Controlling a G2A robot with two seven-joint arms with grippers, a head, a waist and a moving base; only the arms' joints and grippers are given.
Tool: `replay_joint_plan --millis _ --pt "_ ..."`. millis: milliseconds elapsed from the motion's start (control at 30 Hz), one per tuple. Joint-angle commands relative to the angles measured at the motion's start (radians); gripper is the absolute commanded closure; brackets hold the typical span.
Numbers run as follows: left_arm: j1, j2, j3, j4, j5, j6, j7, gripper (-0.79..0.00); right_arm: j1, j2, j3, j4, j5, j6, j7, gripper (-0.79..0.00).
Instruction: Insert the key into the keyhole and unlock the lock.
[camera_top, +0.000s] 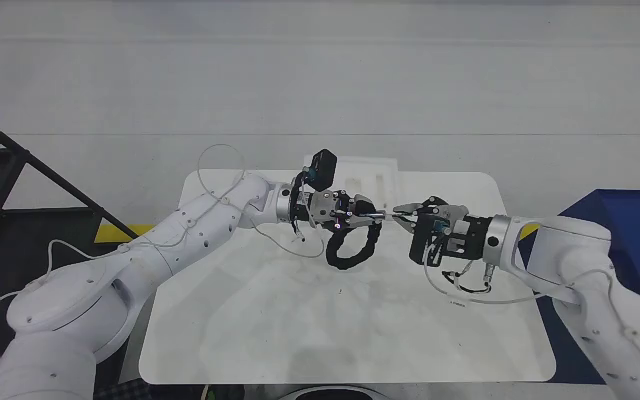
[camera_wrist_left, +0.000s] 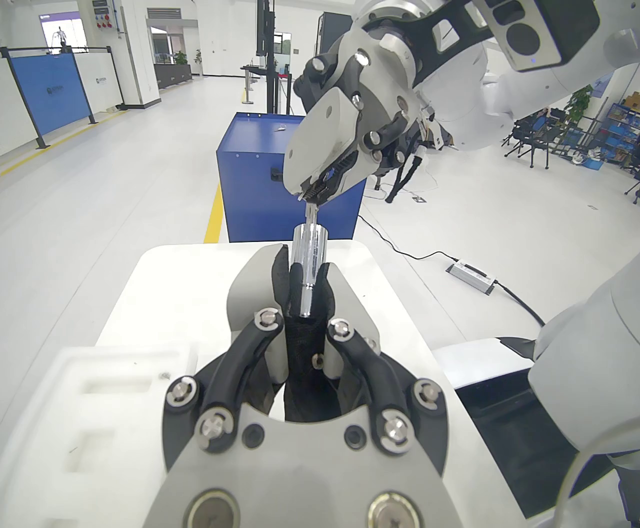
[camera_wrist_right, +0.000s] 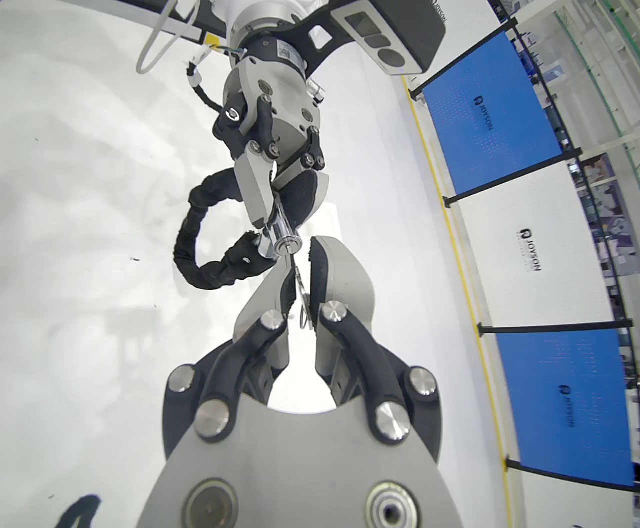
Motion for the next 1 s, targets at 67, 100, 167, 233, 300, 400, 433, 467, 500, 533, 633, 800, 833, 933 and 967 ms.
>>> replay_joint_plan --millis 67,100,167,233,300,400,433,467,500,533,633,800,833,933,967 --pt "0.000 -0.001 0.000 0.003 0.028 0.000 0.024 0.000 -0.007 -0.005 0.001 0.044 0.211 0.040 0.039 0.000" --pt "0.000 -0.001 0.000 0.005 0.035 0.000 0.031 0.000 -0.006 -0.006 0.001 0.052 0.246 0.049 0.057 0.000" --pt "0.001 -0.002 0.000 0.007 0.048 0.000 0.042 0.000 -0.004 -0.006 -0.002 0.059 0.308 0.060 0.095 0.000" --pt "0.001 -0.002 0.000 0.007 0.061 0.000 0.054 0.000 0.001 -0.007 -0.005 0.065 0.355 0.069 0.130 0.000" --pt "0.001 -0.003 0.000 0.009 0.075 0.000 0.065 0.000 0.005 -0.007 -0.008 0.072 0.399 0.078 0.155 0.000" --pt "0.001 -0.005 0.000 0.012 0.099 0.000 0.080 0.000 0.012 -0.009 -0.015 0.087 0.471 0.090 0.191 0.000" --pt "0.001 -0.006 0.000 0.013 0.106 0.000 0.084 0.000 0.013 -0.009 -0.017 0.093 0.499 0.095 0.201 0.000" --pt "0.000 -0.006 0.000 0.015 0.113 0.000 0.090 0.000 0.015 -0.010 -0.020 0.101 0.530 0.097 0.209 0.000" --pt "0.000 -0.007 0.000 0.015 0.122 0.000 0.095 0.000 0.016 -0.010 -0.024 0.111 0.563 0.100 0.217 0.000" --pt "-0.001 -0.008 0.000 0.017 0.131 0.000 0.099 0.000 0.017 -0.011 -0.029 0.122 0.594 0.102 0.231 0.000" --pt "-0.005 -0.012 0.000 0.020 0.165 0.000 0.116 0.000 0.027 -0.013 -0.039 0.142 0.664 0.107 0.253 0.000" --pt "-0.004 -0.019 0.000 0.033 0.220 0.000 0.159 0.000 0.035 -0.015 -0.047 0.151 0.702 0.111 0.268 0.000" --pt "-0.004 -0.020 0.000 0.038 0.231 0.000 0.163 0.000 0.036 -0.015 -0.048 0.150 0.703 0.109 0.271 -0.080" --pt "0.002 -0.024 0.000 0.057 0.275 0.000 0.150 0.000 0.041 -0.014 -0.037 0.146 0.687 0.101 0.274 -0.785" --pt "0.005 -0.025 0.000 0.063 0.293 0.000 0.134 0.000 0.040 -0.012 -0.029 0.142 0.675 0.095 0.276 -0.785"
